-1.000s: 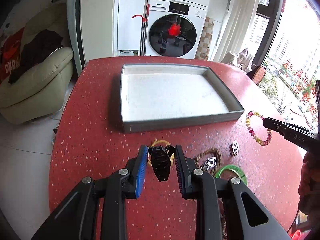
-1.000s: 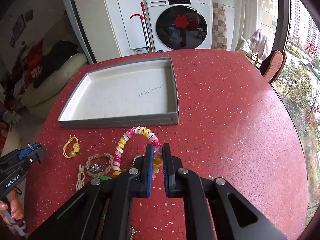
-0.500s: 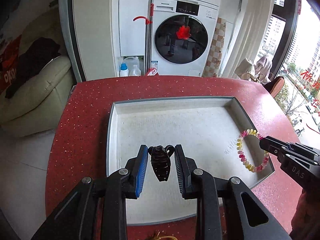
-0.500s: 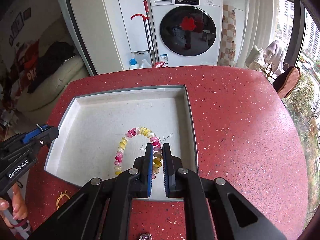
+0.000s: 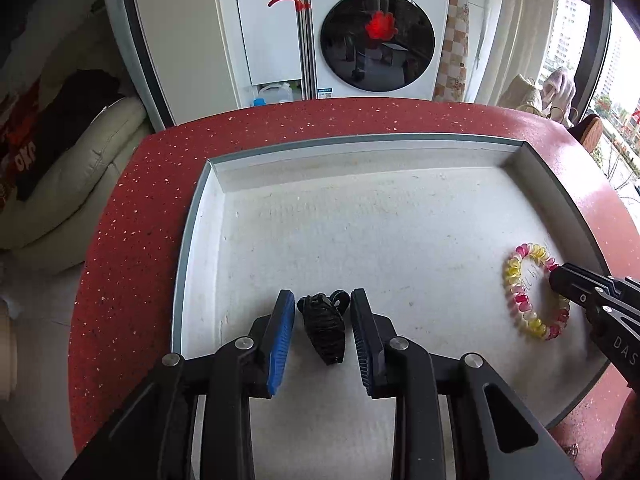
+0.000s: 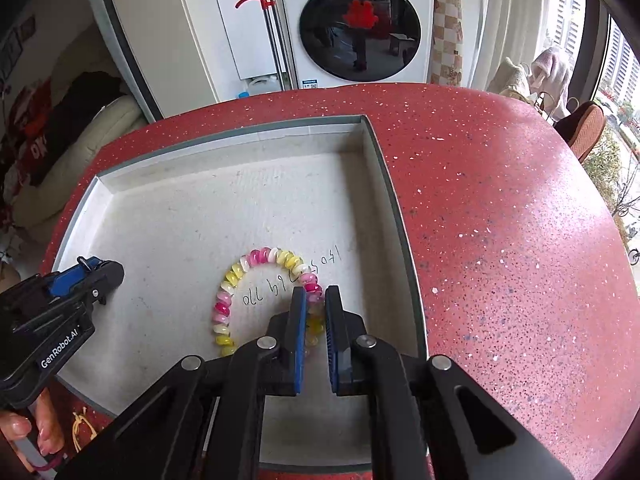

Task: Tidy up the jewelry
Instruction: 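Carry both items into the white tray and open both grippers, then lift both grippers out of the tray back toward the remaining jewelry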

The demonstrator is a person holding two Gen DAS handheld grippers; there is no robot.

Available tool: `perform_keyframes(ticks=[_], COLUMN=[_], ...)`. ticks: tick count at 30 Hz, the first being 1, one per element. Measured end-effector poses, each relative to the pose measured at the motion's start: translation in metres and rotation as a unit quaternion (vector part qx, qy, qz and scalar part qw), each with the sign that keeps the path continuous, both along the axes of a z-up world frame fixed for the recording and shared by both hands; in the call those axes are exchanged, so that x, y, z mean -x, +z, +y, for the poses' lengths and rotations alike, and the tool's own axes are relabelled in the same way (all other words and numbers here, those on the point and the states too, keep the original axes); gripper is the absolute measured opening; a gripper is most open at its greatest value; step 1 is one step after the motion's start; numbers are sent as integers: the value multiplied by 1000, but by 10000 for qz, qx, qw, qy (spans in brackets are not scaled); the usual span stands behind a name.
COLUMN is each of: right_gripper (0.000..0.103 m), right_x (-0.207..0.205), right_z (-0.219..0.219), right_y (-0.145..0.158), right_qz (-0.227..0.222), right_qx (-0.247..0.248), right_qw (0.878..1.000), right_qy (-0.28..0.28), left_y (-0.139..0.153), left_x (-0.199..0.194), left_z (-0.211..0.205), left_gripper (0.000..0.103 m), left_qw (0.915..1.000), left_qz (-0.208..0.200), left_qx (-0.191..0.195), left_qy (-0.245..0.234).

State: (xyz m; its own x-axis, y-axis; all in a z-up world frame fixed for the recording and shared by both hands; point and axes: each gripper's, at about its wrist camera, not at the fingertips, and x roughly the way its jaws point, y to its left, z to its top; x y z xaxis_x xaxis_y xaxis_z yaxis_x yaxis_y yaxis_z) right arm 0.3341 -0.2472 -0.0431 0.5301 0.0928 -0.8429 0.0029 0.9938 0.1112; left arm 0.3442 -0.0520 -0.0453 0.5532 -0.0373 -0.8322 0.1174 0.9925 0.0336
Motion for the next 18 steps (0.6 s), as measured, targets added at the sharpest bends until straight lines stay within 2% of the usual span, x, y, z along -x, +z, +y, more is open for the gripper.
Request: perform_keyframes(ticks=[1, 3, 4, 6, 8, 13, 14, 15, 18], right_gripper=[11, 15, 17, 32, 39, 48, 52, 54, 58], right_x=[0, -1, 0, 4, 10, 29, 34, 39, 55], right_z=[1, 1, 0, 0, -1, -5, -6, -7, -11], right_y=[0, 1, 1, 5, 12, 34, 39, 43, 53], right_qz=[-5, 13, 37, 27, -89, -339, -389, -440, -540], right_qx=[34, 23, -33, -168, -274, -527, -565, -599, -722], right_qw=[10000, 10000, 10000, 9999, 9996, 9980, 9976, 9972, 9959], right_qy=[19, 45, 50, 20, 1, -11, -14, -16, -30], left_y=[0, 2, 4, 8, 12, 27, 31, 35, 49], left_x=[1, 4, 6, 8, 10, 25, 30, 35, 55], left_z=[1, 1, 1, 2, 3, 7, 8, 9, 14], left_gripper=[69, 87, 87, 87, 87, 87, 90, 103, 103], left_qw=[9999, 9996, 9994, 9995, 9996, 9990, 9988, 9986, 9969], left_qz=[-24, -150, -234, -248, -245, -412, -457, -508, -770], left_qx=[-87, -194, -211, -164, -69, 41, 67, 82, 109], left_qy=[46, 142, 168, 136, 99, 144, 146, 152, 95])
